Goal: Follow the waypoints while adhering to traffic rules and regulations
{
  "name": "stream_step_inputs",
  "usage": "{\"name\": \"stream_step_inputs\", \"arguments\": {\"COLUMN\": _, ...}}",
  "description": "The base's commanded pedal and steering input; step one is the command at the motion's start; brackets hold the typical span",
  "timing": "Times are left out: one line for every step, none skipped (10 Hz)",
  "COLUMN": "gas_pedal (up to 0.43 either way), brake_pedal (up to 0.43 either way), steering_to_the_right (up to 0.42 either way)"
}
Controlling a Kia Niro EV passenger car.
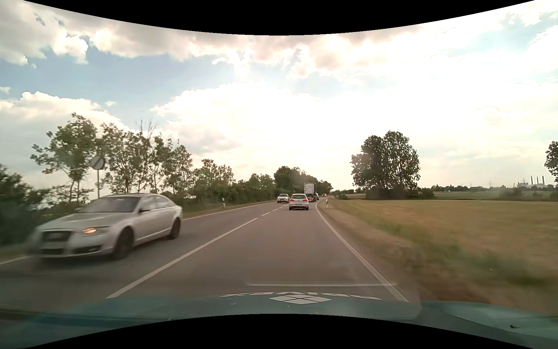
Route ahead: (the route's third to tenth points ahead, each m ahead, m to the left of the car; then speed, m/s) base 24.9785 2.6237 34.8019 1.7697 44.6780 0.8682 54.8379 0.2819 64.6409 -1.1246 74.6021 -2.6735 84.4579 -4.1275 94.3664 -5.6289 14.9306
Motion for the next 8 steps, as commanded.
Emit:
{"name": "stream_step_inputs", "arguments": {"gas_pedal": 0.240, "brake_pedal": 0.000, "steering_to_the_right": 0.006}}
{"name": "stream_step_inputs", "arguments": {"gas_pedal": 0.228, "brake_pedal": 0.000, "steering_to_the_right": 0.006}}
{"name": "stream_step_inputs", "arguments": {"gas_pedal": 0.228, "brake_pedal": 0.000, "steering_to_the_right": 0.007}}
{"name": "stream_step_inputs", "arguments": {"gas_pedal": 0.228, "brake_pedal": 0.000, "steering_to_the_right": 0.009}}
{"name": "stream_step_inputs", "arguments": {"gas_pedal": 0.228, "brake_pedal": 0.000, "steering_to_the_right": 0.009}}
{"name": "stream_step_inputs", "arguments": {"gas_pedal": 0.228, "brake_pedal": 0.000, "steering_to_the_right": 0.009}}
{"name": "stream_step_inputs", "arguments": {"gas_pedal": 0.240, "brake_pedal": 0.000, "steering_to_the_right": 0.009}}
{"name": "stream_step_inputs", "arguments": {"gas_pedal": 0.240, "brake_pedal": 0.000, "steering_to_the_right": 0.009}}
